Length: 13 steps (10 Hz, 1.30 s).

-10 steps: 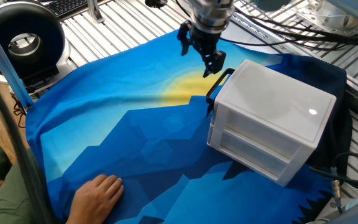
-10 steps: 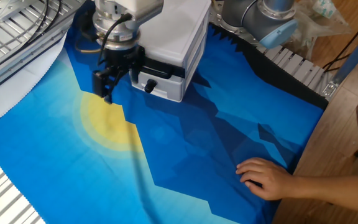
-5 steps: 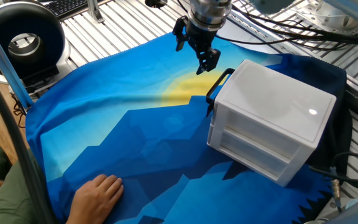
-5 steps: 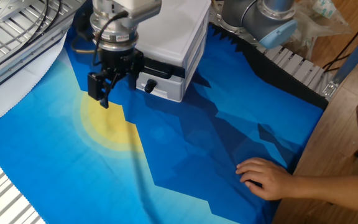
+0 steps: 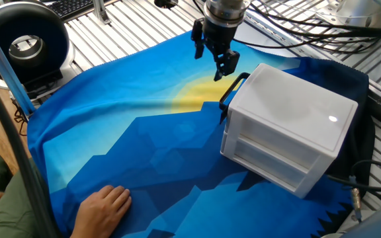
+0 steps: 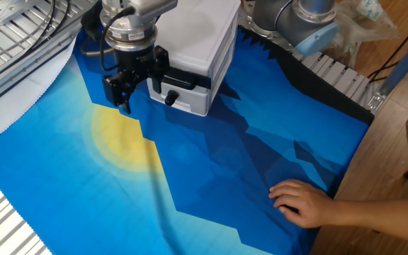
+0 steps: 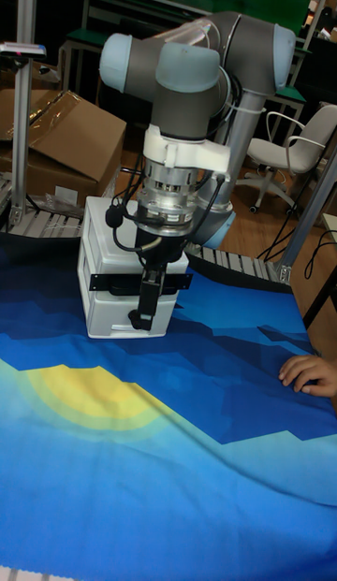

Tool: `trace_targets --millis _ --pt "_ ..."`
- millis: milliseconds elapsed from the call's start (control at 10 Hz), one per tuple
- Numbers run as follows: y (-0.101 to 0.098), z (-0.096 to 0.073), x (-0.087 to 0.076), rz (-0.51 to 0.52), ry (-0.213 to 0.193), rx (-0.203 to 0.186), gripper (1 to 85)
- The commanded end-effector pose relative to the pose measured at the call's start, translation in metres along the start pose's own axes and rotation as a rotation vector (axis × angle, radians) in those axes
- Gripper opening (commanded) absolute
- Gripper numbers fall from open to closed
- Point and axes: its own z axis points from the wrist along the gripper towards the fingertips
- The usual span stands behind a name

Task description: Take something out of a drawer

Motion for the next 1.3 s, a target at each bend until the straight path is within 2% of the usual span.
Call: trace_targets --millis 0,100,200,300,400,500,600,700,800,1000,1200 --pt "0.019 -0.004 0.006 0.046 0.022 -0.074 79.3" --pt "0.025 -0.005 0.018 0.039 0.068 -0.099 79.3" --pt "0.034 -0.007 0.022 0.056 0.083 -0.132 79.3" --pt "0.039 -0.007 0.021 0.066 0.081 -0.152 79.3" --pt "0.041 -0.008 0.022 0.072 0.087 -0.158 81.7" --pt "0.037 -0.007 0.025 0.068 0.098 -0.143 81.3" --pt "0.039 -0.007 0.019 0.058 0.073 -0.153 82.0" --pt "0.037 -0.001 0.018 0.044 0.064 -0.166 85.0" --pt "0.035 -0.001 0.018 0.036 0.07 -0.165 85.0" --pt "0.028 0.006 0.009 -0.016 0.055 -0.156 85.0" --pt "0.027 0.011 0.005 -0.034 0.042 -0.162 85.0"
